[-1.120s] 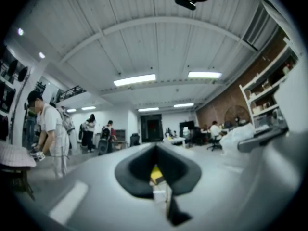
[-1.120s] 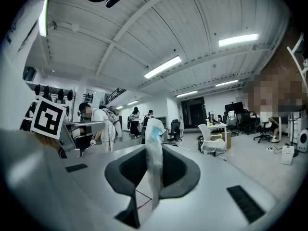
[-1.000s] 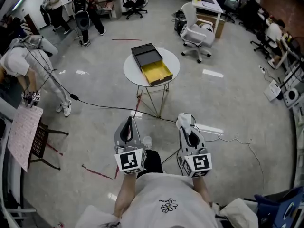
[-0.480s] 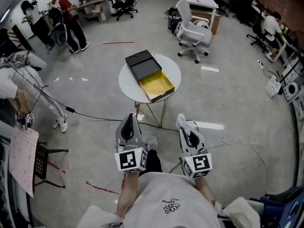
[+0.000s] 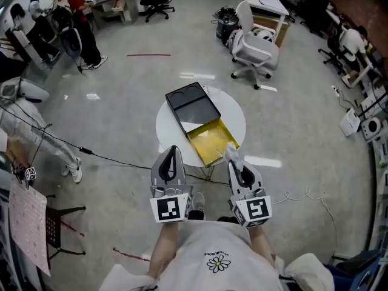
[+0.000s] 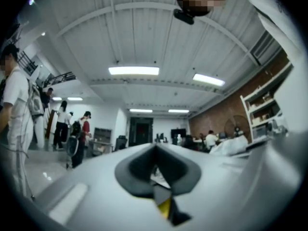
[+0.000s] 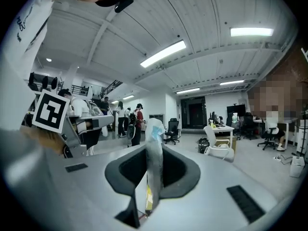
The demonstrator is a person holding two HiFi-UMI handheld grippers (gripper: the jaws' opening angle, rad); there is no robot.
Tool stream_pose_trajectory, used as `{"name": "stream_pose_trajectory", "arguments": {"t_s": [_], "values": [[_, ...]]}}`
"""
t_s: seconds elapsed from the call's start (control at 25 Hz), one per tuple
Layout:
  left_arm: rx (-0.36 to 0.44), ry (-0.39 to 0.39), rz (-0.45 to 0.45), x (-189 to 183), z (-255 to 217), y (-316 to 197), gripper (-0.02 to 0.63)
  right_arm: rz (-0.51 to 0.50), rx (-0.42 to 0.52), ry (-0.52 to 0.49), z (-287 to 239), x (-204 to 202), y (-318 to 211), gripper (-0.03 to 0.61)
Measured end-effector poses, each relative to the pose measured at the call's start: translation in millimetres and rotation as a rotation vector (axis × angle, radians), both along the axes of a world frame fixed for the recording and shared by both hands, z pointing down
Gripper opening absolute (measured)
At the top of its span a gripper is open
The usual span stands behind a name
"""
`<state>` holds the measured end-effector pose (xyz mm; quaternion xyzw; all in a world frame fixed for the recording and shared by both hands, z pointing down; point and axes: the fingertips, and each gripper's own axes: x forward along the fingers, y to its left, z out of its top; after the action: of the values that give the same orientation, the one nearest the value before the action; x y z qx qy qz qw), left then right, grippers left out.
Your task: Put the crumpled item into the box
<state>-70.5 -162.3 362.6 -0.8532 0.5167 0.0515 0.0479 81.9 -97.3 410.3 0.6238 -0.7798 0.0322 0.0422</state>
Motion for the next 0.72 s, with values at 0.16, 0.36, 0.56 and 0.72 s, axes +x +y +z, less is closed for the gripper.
{"name": "stream_pose_trajectory", "arguments": {"t_s": [0.16,0.36,0.56,0.72], "values": [[0.000,-0.015,-0.009,-10,5,-48,0.000,-0.011,0.033,-0.002,-5,-13,-52,0.052],[-0.006,-0.001,-0.020,-8,5,-77,0.000,-0.028,0.035,0.022,-7,-20,-83,0.052],[-0.015,0.004,-0.030,-6,1,-94,0.000,-0.017,0.032,-0.002,-9,-14,-105,0.052],[-0.004,-0.021,-0.061,-6,-2,-104,0.000,-0.036,0.020,0.004,-11,-11,-120,0.052]]}}
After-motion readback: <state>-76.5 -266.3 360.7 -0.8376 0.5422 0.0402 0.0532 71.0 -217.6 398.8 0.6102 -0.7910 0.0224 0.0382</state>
